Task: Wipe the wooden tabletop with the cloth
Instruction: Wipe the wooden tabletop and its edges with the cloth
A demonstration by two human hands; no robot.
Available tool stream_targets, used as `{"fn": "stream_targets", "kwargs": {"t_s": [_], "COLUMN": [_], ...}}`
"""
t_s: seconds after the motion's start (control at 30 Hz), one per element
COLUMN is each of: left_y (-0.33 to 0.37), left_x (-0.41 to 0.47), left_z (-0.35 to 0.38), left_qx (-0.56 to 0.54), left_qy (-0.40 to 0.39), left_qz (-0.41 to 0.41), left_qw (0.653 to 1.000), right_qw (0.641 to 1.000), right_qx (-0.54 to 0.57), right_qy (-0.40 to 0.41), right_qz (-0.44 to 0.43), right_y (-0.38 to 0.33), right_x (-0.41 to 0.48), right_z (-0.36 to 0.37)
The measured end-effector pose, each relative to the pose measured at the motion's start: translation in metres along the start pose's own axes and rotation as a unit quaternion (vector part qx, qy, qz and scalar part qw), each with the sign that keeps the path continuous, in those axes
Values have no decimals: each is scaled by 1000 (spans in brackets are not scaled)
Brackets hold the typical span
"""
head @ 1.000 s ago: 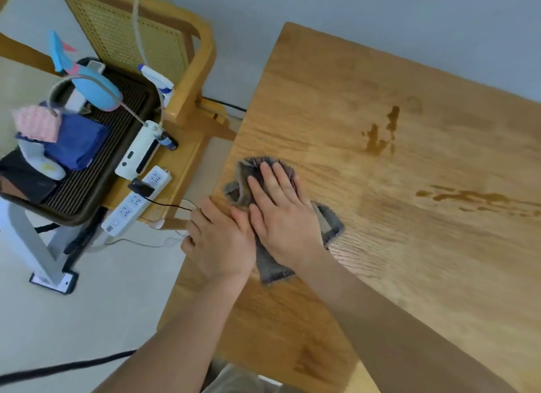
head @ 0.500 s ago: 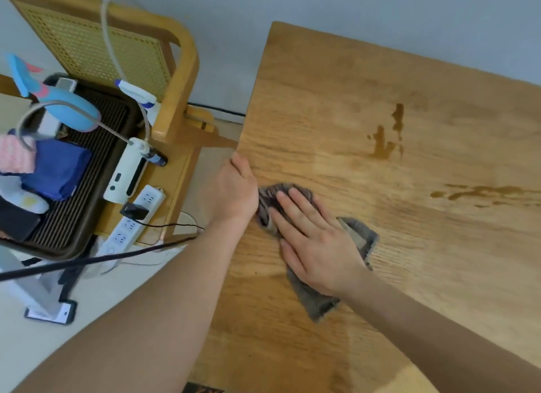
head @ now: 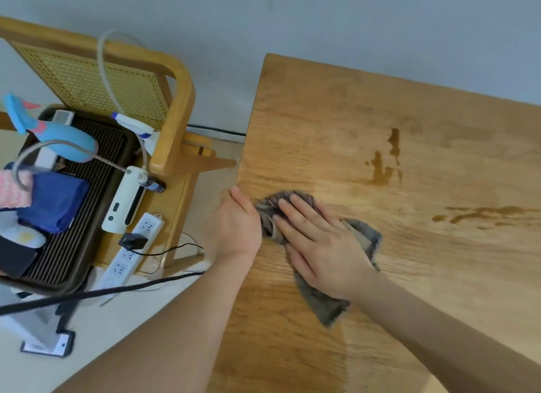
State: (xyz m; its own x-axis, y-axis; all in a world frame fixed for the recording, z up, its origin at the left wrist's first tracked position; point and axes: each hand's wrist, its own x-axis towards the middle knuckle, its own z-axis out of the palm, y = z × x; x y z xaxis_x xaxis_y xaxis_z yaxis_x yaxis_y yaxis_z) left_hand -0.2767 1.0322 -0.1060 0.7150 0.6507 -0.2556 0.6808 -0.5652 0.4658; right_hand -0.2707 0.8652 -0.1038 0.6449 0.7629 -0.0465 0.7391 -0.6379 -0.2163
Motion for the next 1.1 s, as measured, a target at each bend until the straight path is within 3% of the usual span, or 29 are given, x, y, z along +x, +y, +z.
{"fn": "stream_targets", "kwargs": {"t_s": [0.1, 0.27, 0.33, 0.43, 0.5, 0.57, 0.67, 0.7, 0.8, 0.9, 1.0, 1.1], "left_y": [0, 0, 1, 4, 5, 7, 9, 9, 6, 8, 10, 7], "left_x": [3, 2, -2, -2, 0, -1, -1, -2, -2, -3, -2, -3], "left_z": [1, 2, 0, -3, -4, -6, -5, -4, -3, -4, -4, -3], "left_qx": [10, 6, 6, -4, -1, 13, 27, 34, 43, 49, 40, 39], "left_qy": [-9, 7, 9, -2, -16, -27, -22, -16, -7, -9, -18, -7], "left_qz": [-13, -1, -3, -9, -23, -26, -15, -16, -31, -30, -28, -24], "left_qw": [1000, 1000, 1000, 1000, 1000, 999, 999, 999, 999, 998, 999, 999], "right_qw": [1000, 970, 976, 997, 998, 993, 954, 949, 977, 992, 985, 960], "right_qx": [-3, -7, -5, 23, 23, 9, 20, 31, 55, 54, 29, 10], "right_qy": [7, 69, 69, 19, 16, 35, 97, 99, 72, 29, 64, 90], "right_qz": [-14, 234, 208, 76, 47, 115, 284, 298, 194, 113, 161, 265], "right_y": [31, 27, 6, -22, -5, 23, 34, 25, -14, -27, 7, 31], "right_x": [-17, 90, 84, 16, -15, -9, 60, 83, 90, 19, -24, -3], "right_z": [-6, -7, 1, 3, -2, -5, -11, -10, 2, 3, -4, -11]}}
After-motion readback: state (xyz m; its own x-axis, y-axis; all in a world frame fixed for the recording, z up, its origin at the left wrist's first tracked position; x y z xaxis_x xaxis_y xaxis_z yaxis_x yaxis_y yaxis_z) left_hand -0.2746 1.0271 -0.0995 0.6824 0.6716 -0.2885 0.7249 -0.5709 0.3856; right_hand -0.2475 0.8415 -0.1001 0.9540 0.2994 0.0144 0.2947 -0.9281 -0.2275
